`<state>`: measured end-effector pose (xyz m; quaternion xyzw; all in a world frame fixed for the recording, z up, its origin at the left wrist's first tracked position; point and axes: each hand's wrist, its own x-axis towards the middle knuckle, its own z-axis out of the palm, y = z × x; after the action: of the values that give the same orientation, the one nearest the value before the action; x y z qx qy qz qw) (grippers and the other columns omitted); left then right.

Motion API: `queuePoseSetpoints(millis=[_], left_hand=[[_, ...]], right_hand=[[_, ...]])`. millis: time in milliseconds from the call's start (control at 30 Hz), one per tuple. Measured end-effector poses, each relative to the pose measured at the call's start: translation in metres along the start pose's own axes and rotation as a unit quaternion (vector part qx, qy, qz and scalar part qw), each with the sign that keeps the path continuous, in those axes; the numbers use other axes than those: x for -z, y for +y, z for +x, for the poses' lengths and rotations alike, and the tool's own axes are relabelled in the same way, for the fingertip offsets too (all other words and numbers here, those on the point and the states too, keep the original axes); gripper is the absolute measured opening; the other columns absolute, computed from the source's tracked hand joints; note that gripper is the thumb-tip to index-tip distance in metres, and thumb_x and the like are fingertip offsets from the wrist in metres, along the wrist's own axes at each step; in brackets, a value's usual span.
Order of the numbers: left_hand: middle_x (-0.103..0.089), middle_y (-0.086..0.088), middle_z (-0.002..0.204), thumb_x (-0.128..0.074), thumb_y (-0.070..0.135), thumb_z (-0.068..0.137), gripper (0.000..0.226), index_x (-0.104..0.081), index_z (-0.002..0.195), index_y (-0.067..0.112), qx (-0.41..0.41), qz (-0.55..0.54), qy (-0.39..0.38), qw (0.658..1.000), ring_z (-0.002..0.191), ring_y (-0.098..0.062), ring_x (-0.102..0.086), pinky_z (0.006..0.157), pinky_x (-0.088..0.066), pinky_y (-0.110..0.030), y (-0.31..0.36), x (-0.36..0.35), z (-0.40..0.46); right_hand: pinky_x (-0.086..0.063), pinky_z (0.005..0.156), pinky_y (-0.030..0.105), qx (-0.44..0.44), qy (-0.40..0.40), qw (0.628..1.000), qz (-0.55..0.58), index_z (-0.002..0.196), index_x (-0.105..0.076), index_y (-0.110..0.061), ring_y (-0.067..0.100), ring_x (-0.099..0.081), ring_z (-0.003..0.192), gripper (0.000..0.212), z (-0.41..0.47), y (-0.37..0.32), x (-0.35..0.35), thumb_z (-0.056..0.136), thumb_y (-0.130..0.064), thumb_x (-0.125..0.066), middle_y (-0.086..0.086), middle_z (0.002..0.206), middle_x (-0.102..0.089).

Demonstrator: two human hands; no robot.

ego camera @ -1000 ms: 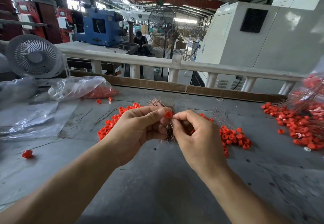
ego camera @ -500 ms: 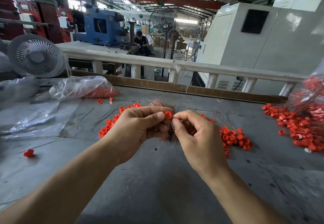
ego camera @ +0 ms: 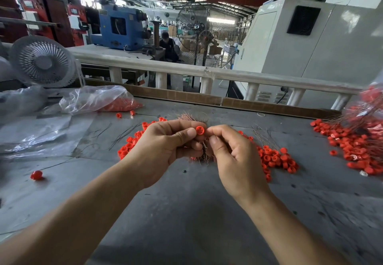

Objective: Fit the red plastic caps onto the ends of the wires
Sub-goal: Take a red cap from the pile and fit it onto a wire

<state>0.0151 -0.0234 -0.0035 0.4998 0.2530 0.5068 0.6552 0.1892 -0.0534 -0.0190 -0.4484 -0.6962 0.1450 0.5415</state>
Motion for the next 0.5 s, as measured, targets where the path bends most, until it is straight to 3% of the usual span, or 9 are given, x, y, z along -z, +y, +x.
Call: queuePoseSetpoints(millis=[100, 200, 300, 500], left_hand=[[-0.07, -0.02, 0.091, -0.063, 0.009, 0.083, 0.023, -0.077, 0.1, 0.002, -0.017, 0.006, 0.006, 1.0, 0.071, -0.018, -0.068, 0.071, -0.061, -0.031, -0.0006, -0.0036, -0.0014], [-0.069, -0.023, 0.094, -0.062, 0.01, 0.085, 0.028, -0.071, 0.108, -0.004, -0.026, 0.011, 0.011, 1.0, 0.074, -0.021, -0.067, 0.076, -0.063, -0.039, 0.0002, -0.0051, -0.0019], [-0.071, -0.027, 0.105, -0.062, 0.012, 0.087, 0.031, -0.068, 0.114, -0.004, -0.025, 0.019, 0.0, 1.0, 0.078, -0.024, -0.068, 0.081, -0.063, -0.042, 0.0007, -0.0043, -0.0025], [-0.07, -0.027, 0.118, -0.062, 0.016, 0.093, 0.029, -0.069, 0.116, 0.0, -0.018, 0.024, -0.032, 0.999, 0.091, -0.029, -0.073, 0.088, -0.061, -0.045, -0.0025, -0.0003, -0.0017]], right_hand=[[-0.047, 0.068, 0.012, -0.028, -0.027, 0.999, 0.038, 0.11, -0.069, -0.023, -0.002, -0.067, 0.078, 0.022, -0.0015, -0.0001, -0.0018, 0.104, -0.011, -0.052, -0.018, 0.087, -0.072], [-0.052, 0.076, 0.021, -0.052, -0.038, 0.995, 0.071, 0.12, -0.063, -0.026, 0.004, -0.072, 0.089, 0.025, -0.0009, -0.0013, -0.0042, 0.101, -0.018, -0.049, -0.011, 0.096, -0.076], [-0.051, 0.071, 0.018, -0.061, -0.043, 0.993, 0.088, 0.126, -0.058, -0.029, 0.0, -0.068, 0.085, 0.029, -0.0011, -0.0014, -0.005, 0.1, -0.02, -0.049, -0.009, 0.1, -0.076], [-0.052, 0.07, 0.017, -0.069, -0.065, 0.988, 0.118, 0.129, -0.058, -0.027, 0.0, -0.068, 0.087, 0.04, -0.0018, 0.0004, -0.004, 0.096, -0.005, -0.049, -0.007, 0.106, -0.076]])
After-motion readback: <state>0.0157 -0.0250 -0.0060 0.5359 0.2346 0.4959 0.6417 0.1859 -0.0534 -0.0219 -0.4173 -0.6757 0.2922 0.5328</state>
